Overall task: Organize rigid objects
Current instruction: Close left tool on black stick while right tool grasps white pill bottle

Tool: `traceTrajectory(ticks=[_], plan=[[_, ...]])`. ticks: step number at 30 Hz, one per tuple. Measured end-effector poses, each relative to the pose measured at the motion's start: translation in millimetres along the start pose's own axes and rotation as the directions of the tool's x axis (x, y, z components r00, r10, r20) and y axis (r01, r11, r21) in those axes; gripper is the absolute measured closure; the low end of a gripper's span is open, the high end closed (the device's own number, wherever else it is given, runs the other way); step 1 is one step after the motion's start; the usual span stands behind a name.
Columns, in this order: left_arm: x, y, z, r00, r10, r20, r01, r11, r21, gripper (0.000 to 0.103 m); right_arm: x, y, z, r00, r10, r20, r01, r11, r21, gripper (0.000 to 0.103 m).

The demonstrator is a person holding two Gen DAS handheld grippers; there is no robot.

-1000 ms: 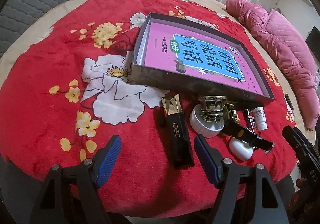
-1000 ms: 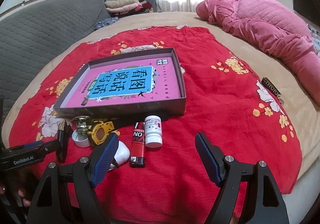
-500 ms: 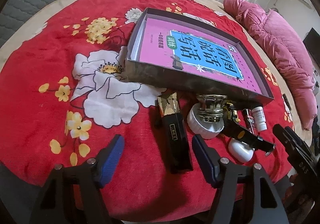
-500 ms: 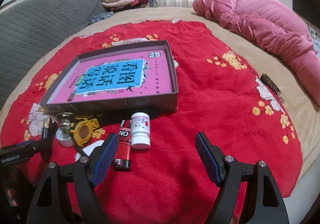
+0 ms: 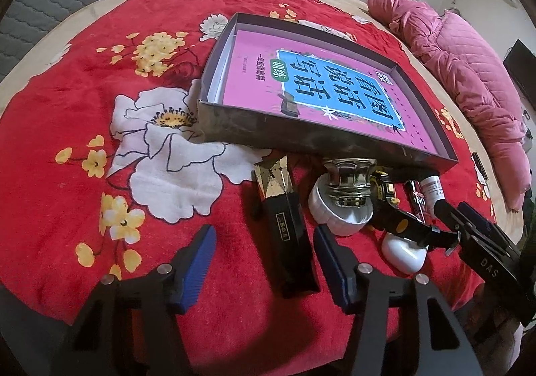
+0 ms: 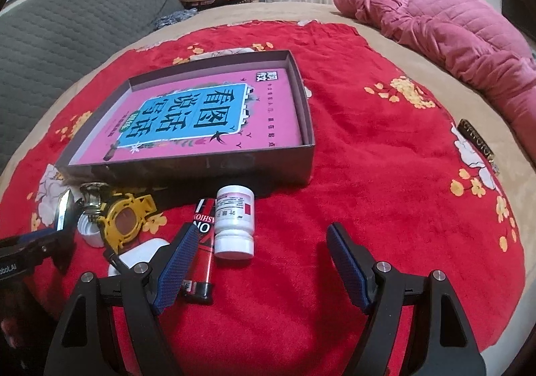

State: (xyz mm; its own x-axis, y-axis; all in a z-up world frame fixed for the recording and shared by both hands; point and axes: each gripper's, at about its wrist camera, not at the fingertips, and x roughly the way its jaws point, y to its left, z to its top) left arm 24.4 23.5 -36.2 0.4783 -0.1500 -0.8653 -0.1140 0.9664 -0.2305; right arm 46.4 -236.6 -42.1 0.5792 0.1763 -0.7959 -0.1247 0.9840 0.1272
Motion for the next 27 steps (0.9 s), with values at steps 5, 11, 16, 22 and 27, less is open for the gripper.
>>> traceTrajectory(ticks=[5,11,16,22,27], plan=[[2.4,-1.0,0.8,1.000,-0.001,0.000,0.001,1.000,0.005,0.045,4.9,-0.1,-0.3,1.000,0.029,-0.010,-0.029,1.000,-0.006,0.032],[3.4,-0.3,0.6,1.000,-0.005,-0.001,0.005,1.000,0.001,0.046,10.2,0.0,1.2,0.998,0.064,-0.016,-0.064,0.998,-0.014,0.044],[5.0,-0.6,0.8,1.000,0.000,-0.001,0.000,1.000,0.009,0.047,13.3,-1.0,3.1,0.994,0.107,-0.015,-0.107,0.994,-0.019,0.058],[7.8,-2.0,0.1,1.000,0.005,0.002,-0.005,1.000,0.020,0.047,16.1,-1.3,6.2,0.986,0.165,-0.021,-0.166,0.985,-0.037,0.075],[9.4,-1.8,0.3,1.000,-0.001,0.006,0.001,1.000,0.016,0.047,18.6,-7.7,6.3,0.978,0.206,-0.031,-0.205,0.979,0.008,0.075]])
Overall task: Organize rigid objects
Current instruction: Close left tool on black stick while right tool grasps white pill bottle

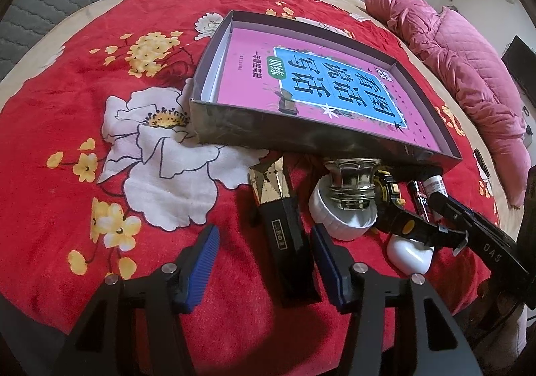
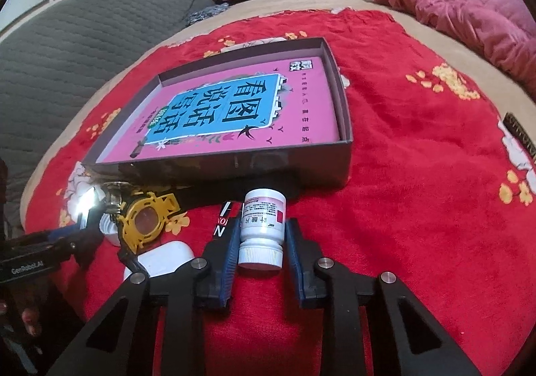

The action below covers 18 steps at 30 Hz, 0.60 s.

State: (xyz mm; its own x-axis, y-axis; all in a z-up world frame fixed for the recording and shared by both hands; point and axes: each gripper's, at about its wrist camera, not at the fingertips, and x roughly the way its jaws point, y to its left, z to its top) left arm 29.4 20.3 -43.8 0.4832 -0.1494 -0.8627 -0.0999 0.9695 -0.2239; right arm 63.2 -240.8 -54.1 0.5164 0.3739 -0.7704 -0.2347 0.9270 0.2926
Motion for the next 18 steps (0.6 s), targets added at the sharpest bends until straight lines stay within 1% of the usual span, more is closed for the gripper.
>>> traceTrajectory(ticks=[4,13,16,18], plan=[[1.1,0.9,0.0,1.000,-0.004,-0.001,0.004,1.000,-0.006,0.047,-2.0,1.2,-1.4,1.000,-0.003,0.006,0.003,1.000,-0.007,0.075],[1.6,7.7,1.3,1.000,-0.014,-0.007,0.014,0.999,-0.032,0.055,-3.0,-0.5,-2.2,1.000,-0.012,0.007,0.012,1.000,-0.007,0.075],[0.4,9.7,1.9,1.000,-0.019,-0.007,0.019,0.999,-0.040,0.060,-3.1,0.1,-2.3,1.000,-0.017,0.009,0.018,1.000,-0.012,0.075],[-0.8,11.7,2.7,1.000,-0.023,-0.005,0.023,0.999,-0.047,0.068,-3.4,-0.1,-2.7,1.000,-0.017,0.009,0.017,1.000,-0.013,0.075]])
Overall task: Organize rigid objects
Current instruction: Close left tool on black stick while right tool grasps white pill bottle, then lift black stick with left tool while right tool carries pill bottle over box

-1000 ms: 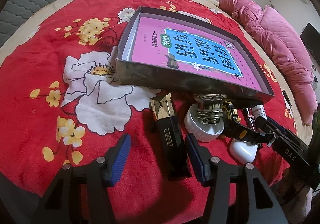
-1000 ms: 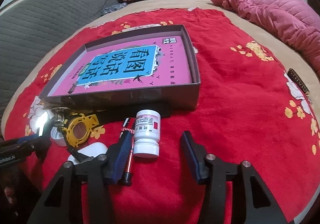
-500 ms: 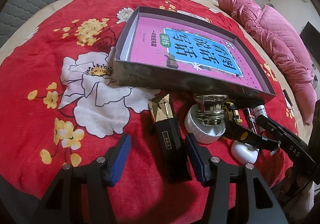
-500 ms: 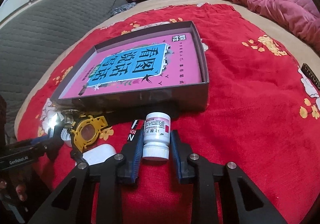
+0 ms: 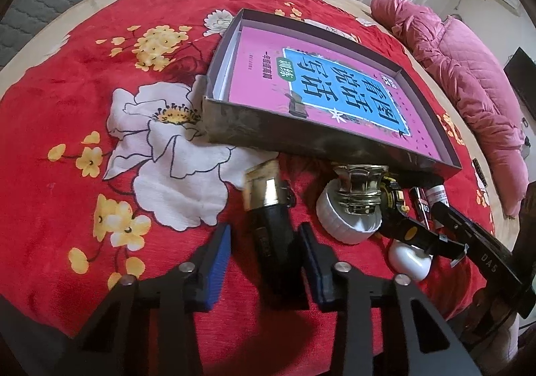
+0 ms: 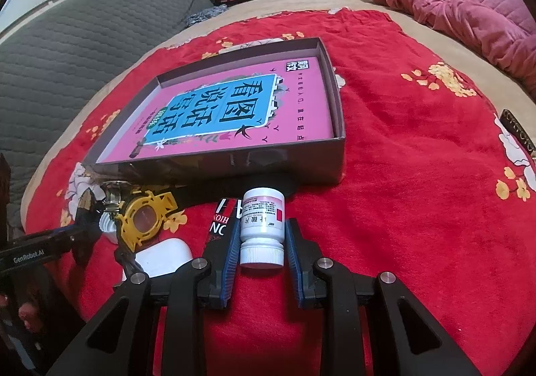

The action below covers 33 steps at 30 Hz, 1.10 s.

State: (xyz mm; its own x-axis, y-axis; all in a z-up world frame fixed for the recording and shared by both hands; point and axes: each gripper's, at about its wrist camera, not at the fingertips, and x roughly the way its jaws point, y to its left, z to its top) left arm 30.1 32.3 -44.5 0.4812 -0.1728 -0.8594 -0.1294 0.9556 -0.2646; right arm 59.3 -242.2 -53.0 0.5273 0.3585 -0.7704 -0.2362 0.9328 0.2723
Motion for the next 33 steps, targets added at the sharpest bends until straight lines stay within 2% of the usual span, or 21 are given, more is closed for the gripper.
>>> traceTrajectory(ticks=[12,23,33], plan=[[-5.1,3.9,0.7,1.000,-0.021,0.007,0.021,1.000,-0.022,0.080,-4.9,-2.5,0.1,1.000,0.003,0.015,-0.004,1.000,0.014,0.076],[-13.4,3.0,0.6,0.999,-0.035,0.023,0.035,0.999,-0.011,0.080,-14.5,-6.3,0.3,0.999,0.011,0.036,-0.012,0.999,0.036,0.076],[-30.9,4.9,5.6,0.995,-0.019,0.099,0.020,1.000,-0.009,0.080,-19.1,-6.1,1.2,0.999,0.011,0.051,-0.013,0.999,0.040,0.076]])
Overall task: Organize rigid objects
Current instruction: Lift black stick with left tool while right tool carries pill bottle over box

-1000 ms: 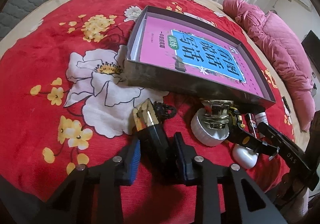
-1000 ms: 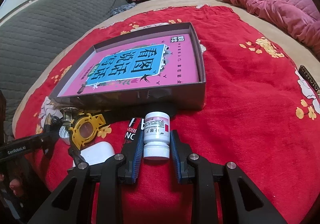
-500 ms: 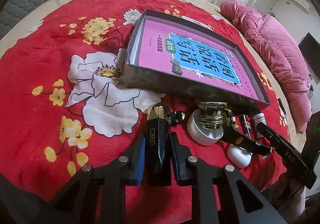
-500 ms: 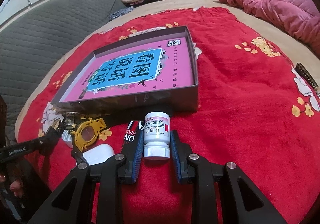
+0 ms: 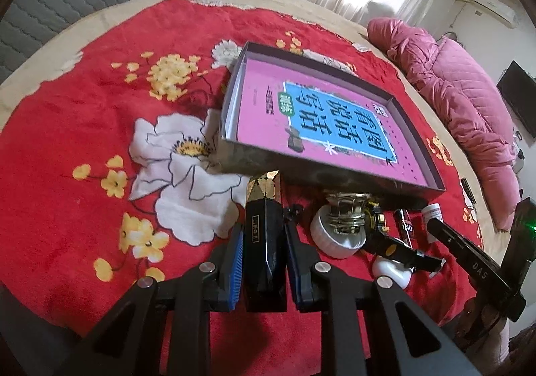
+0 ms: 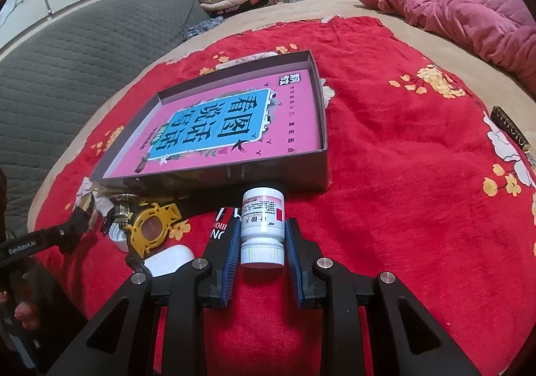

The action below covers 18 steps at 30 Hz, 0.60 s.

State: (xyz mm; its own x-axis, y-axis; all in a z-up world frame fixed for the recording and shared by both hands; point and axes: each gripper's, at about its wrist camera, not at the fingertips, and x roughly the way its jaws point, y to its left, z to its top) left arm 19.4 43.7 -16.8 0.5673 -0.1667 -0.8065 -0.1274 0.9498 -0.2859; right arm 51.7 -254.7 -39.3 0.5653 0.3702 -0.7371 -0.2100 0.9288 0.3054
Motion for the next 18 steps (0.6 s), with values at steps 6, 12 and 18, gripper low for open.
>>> traceTrajectory(ticks=[6,12,18], plan=[[-3.7,-6.0,2.1,0.999,-0.007,0.035,0.005,0.999,0.031,0.080,-6.3,-0.4,2.6,1.000,0.010,0.022,-0.011,1.000,0.008,0.076],[-0.4,-6.3,11.2,0.998,-0.014,0.061,0.012,1.000,0.023,0.080,-12.2,0.6,5.6,0.999,0.011,0.044,-0.011,1.000,0.012,0.076],[5.5,-4.2,18.6,0.996,-0.034,0.080,0.033,0.999,0.017,0.080,-17.2,2.2,7.3,0.999,-0.010,0.052,0.009,1.000,0.028,0.076]])
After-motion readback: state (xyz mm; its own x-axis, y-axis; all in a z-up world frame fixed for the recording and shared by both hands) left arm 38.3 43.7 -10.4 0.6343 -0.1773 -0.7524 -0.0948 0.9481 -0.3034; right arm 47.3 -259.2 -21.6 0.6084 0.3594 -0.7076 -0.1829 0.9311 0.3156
